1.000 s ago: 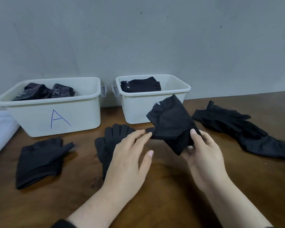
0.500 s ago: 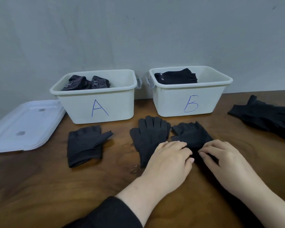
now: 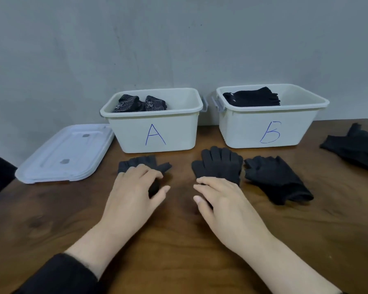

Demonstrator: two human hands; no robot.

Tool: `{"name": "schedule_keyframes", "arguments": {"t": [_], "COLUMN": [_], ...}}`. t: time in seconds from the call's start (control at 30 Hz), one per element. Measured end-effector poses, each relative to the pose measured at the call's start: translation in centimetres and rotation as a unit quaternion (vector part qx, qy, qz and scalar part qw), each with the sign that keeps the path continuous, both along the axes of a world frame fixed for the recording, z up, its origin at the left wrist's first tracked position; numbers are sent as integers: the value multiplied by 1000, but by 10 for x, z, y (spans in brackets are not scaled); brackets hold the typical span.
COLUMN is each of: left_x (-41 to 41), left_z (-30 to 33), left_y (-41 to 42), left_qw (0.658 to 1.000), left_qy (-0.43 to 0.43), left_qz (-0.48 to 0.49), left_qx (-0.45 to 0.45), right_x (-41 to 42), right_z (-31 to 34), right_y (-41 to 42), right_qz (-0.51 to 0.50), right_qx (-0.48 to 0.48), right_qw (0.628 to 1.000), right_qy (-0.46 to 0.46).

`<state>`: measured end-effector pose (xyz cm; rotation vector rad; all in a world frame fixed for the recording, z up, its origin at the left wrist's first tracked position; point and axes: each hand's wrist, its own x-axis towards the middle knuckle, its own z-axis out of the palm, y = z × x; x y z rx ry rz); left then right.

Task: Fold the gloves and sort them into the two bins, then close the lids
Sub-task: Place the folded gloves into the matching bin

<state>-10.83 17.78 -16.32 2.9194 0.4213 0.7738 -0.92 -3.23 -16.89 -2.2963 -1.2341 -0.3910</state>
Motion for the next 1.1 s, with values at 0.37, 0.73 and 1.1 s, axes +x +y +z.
{"name": "schedule_keyframes", "arguments": {"t": [0.37,0.73,1.1], "left_x": [1,51,85], "left_z": [-12,58,16], "left_y": [16,-100,-124], "left_qw": [999,904,944], "left_qy": [18,-119,-60], "left_qz": [30,-137,-143], "left_qx": [-15,-386,-290], "right_x": [-8,-16,91], "right_z": [3,40,116], "right_y": [8,-7,-121], "right_qz": [3,35,-159], "right_qx": [-40,423,214], "right_qw": [996,762,951], "right_qy": [79,489,156]}}
